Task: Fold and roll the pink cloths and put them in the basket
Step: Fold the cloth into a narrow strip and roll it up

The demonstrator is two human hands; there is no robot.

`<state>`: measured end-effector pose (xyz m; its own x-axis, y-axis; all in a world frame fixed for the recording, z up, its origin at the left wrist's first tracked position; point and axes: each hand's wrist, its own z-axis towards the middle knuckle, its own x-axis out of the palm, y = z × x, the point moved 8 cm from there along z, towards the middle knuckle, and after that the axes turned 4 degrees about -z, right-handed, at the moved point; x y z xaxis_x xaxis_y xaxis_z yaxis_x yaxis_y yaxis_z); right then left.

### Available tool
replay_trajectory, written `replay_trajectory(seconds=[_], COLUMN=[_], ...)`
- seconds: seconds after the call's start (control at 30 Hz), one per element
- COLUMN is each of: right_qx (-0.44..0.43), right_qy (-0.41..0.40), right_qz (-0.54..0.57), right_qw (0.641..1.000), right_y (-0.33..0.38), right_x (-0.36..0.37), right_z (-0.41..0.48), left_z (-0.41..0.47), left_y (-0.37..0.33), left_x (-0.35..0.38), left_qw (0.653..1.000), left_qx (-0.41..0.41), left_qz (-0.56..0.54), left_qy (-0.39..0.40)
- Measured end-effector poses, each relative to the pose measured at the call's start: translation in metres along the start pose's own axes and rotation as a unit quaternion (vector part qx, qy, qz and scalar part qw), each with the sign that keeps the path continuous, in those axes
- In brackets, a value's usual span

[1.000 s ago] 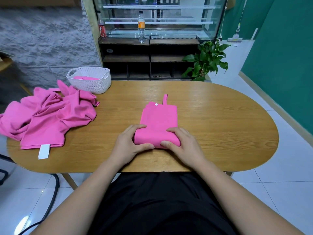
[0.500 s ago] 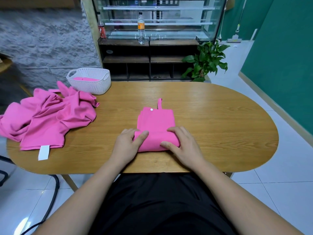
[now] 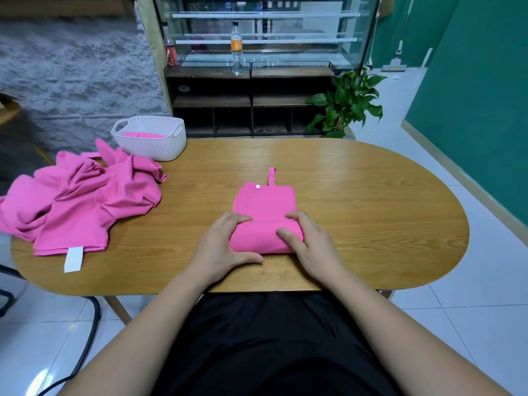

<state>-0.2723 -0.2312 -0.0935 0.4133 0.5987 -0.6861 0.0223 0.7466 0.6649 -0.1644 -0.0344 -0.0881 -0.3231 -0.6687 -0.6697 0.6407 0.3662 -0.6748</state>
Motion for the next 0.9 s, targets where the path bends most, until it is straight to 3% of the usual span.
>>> replay_trajectory(seconds=[0.17,0.37,0.6,0.77,0.9], right_qx=[0.004,-0.089,-0.046,-0.022,-0.060], right_qy=[-0.022,-0.054,-0.010,-0.012,-0.041], right_qz=[0.004,-0.075,-0.052,-0.017,-0.054], right_qw=[1.000,0.992,0.998,1.000,0.996], right_y=[-0.003,0.014,0.003,0.000,0.008], right_x=[-0.004,-0.006,0.002,0.002,-0.003], right_z=[-0.001,-0.003,0.003,0.005,-0.001], left_z=[0.002,0.001,0.001,0.002,0.003], left_y=[0.006,0.017,0.002,0.005,0.004], left_x=[0.001,-0.004,-0.002,-0.004,-0.008], left_qw=[0.999,0.992,1.000,1.000,0.999], left_qx=[-0.020,-0.098,-0.013,-0.023,-0.044], left_qz=[-0.047,-0.079,-0.009,-0.020,-0.007], left_qy=[0.004,-0.010,0.012,0.008,0.002])
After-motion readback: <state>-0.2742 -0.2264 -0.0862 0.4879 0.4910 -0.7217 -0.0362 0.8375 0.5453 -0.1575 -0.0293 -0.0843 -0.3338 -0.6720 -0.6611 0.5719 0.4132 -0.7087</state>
